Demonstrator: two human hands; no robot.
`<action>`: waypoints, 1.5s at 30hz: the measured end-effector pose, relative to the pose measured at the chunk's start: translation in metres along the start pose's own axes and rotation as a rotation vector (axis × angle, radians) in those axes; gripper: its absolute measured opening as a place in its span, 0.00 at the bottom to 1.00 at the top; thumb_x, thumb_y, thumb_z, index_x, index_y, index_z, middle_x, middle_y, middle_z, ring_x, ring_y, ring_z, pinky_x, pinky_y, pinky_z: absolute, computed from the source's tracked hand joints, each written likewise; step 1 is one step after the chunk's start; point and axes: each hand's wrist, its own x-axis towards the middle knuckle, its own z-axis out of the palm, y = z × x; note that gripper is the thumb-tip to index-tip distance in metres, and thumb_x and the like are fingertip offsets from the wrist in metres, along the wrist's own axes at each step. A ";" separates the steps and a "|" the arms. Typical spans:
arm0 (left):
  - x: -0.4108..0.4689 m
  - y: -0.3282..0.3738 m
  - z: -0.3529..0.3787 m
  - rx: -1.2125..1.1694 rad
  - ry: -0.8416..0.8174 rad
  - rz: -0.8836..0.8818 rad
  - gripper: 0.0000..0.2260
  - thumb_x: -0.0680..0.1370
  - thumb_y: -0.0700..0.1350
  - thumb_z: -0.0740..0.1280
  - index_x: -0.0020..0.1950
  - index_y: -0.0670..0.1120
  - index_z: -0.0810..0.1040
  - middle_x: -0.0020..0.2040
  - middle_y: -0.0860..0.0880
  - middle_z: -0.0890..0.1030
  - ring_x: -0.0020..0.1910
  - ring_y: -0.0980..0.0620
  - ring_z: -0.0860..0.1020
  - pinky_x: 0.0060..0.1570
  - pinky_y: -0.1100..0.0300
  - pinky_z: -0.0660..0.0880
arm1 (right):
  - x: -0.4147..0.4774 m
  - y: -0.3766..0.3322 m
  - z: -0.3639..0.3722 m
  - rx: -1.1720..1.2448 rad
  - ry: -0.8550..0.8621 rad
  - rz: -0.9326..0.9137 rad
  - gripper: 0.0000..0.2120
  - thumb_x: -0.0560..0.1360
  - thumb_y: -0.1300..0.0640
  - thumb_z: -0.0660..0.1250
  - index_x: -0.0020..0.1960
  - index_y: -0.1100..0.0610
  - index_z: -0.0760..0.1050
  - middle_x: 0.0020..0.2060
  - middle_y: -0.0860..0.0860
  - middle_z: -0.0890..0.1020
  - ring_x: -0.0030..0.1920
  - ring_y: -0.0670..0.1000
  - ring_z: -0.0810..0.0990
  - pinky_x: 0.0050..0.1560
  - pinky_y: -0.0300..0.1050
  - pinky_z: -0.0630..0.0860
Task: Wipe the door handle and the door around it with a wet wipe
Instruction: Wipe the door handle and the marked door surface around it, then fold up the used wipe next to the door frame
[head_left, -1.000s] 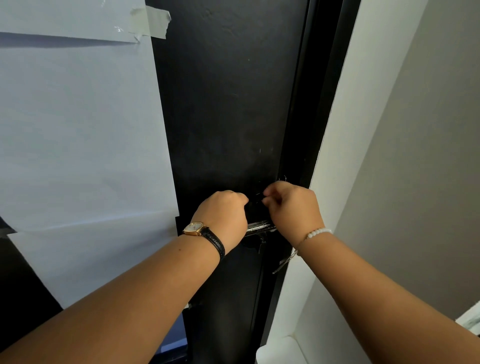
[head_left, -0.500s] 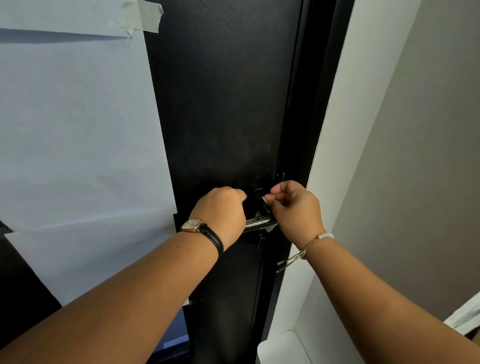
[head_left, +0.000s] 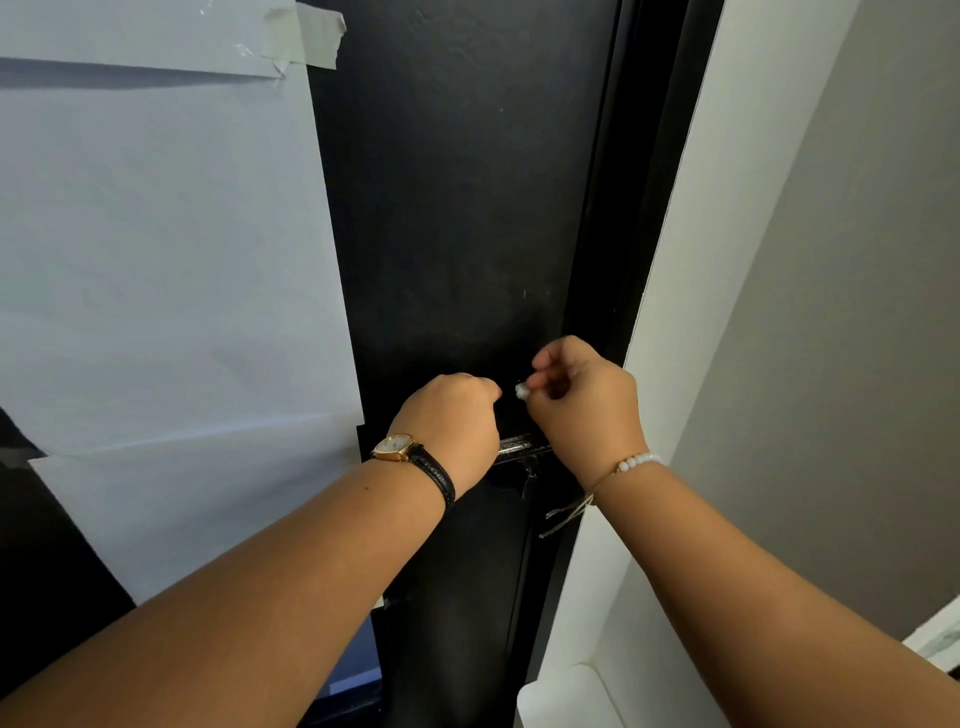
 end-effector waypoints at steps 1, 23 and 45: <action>-0.001 0.000 -0.001 -0.001 0.000 0.004 0.17 0.75 0.33 0.59 0.60 0.44 0.77 0.56 0.45 0.80 0.54 0.45 0.79 0.54 0.48 0.78 | -0.002 0.000 -0.001 -0.025 -0.004 -0.020 0.08 0.69 0.66 0.69 0.45 0.56 0.75 0.35 0.49 0.80 0.37 0.47 0.78 0.39 0.29 0.72; -0.012 0.007 -0.012 -0.295 0.123 0.197 0.24 0.74 0.33 0.60 0.68 0.52 0.72 0.64 0.52 0.76 0.59 0.55 0.77 0.61 0.61 0.73 | -0.010 0.009 -0.051 0.380 -0.316 -0.018 0.15 0.73 0.73 0.61 0.39 0.53 0.71 0.37 0.55 0.77 0.38 0.52 0.73 0.38 0.40 0.71; -0.008 0.081 0.101 -0.360 -0.057 0.319 0.05 0.74 0.42 0.67 0.50 0.45 0.78 0.44 0.51 0.76 0.41 0.53 0.73 0.39 0.60 0.73 | -0.048 0.141 -0.083 0.146 -0.163 0.192 0.08 0.69 0.68 0.69 0.38 0.56 0.79 0.24 0.41 0.77 0.26 0.38 0.72 0.30 0.28 0.68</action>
